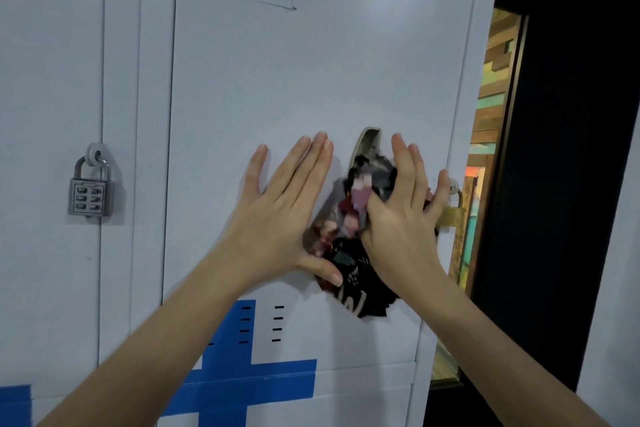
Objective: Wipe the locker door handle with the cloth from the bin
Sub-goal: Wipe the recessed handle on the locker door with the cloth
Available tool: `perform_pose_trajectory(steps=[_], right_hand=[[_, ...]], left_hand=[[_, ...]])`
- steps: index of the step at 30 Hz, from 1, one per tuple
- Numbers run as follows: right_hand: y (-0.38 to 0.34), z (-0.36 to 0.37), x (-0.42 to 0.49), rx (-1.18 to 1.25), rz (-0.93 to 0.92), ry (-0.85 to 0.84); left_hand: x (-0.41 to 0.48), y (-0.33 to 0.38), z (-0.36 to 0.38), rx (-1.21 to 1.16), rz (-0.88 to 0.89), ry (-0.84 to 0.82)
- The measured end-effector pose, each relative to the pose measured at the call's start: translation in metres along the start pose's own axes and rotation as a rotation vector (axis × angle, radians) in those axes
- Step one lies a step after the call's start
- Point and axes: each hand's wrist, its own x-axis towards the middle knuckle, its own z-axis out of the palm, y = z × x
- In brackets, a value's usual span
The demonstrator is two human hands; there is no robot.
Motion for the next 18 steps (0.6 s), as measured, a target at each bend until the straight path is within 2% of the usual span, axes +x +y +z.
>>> perform_pose_trajectory(steps=[4,9,18], right_hand=[[0.009,-0.011,-0.008,-0.178,-0.192,0.015],[-0.004,-0.01,0.022,-0.277,-0.144,0.094],[0.003,-0.014,-0.023,-0.229,-0.226,0.054]], left_hand=[[0.0,0.0,-0.001,0.0,0.005,-0.001],[0.0,0.0,-0.001,-0.023,0.005,-0.004],[0.0,-0.001,-0.002,-0.052,0.008,-0.017]])
